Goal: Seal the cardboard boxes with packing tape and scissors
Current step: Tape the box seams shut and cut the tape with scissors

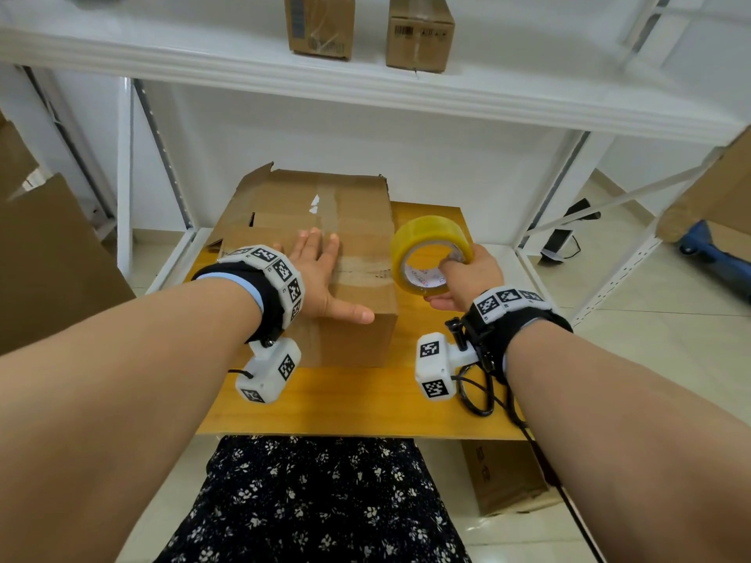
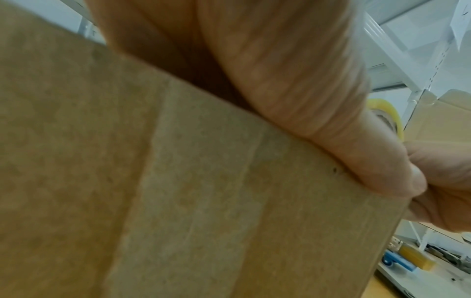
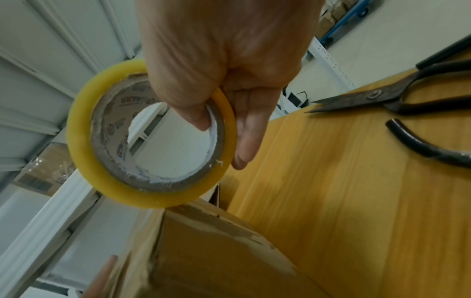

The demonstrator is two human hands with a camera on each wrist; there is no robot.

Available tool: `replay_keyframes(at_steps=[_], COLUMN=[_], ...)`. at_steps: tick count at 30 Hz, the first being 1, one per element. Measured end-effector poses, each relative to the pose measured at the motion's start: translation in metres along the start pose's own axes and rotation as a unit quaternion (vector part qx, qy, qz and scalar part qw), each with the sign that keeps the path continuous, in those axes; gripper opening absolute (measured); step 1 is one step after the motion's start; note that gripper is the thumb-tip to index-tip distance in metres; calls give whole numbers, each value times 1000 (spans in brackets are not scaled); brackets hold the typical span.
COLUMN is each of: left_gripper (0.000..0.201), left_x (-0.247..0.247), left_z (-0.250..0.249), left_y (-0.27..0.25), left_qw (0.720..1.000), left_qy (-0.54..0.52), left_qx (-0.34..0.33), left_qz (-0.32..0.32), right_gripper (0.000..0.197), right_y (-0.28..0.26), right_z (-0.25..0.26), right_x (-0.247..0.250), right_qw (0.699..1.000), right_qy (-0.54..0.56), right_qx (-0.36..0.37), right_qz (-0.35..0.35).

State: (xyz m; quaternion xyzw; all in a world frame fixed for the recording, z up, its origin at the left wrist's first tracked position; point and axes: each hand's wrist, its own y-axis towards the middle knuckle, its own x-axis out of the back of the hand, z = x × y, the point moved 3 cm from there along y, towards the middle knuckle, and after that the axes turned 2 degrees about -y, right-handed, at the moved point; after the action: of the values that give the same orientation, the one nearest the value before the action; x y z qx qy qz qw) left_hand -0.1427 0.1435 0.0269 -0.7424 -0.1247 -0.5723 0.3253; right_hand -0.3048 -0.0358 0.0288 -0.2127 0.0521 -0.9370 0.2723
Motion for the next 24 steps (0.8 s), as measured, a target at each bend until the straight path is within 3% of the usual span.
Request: replay_keyframes(at_steps=[10,14,17,20,24], left_gripper=[147,147,144,136,130], left_x=[1,-1,-2,-2,-2], left_z=[0,1,1,1,-1], left_y=[-1,2,2,0,-2], left_qw=[1000,1000,1000,999,999], left_qy=[2,6,12,20,28], left_qx=[0,0,1,-3,-4], left_qz=[1,10,19,29,38], right_gripper=[20,15,35,42,40], right_y=[9,18,26,34,39], right_z=[-10,-32,-48,-61,-76], right_x=[-2,-6,-13,-15,-18], right_qw=[1000,996,993,995,978], right_qy=[17,43,53,-4,-160], right_qx=[-22,-76,-99,-95,-126], right_qz=[-4,-13,22,14,-56])
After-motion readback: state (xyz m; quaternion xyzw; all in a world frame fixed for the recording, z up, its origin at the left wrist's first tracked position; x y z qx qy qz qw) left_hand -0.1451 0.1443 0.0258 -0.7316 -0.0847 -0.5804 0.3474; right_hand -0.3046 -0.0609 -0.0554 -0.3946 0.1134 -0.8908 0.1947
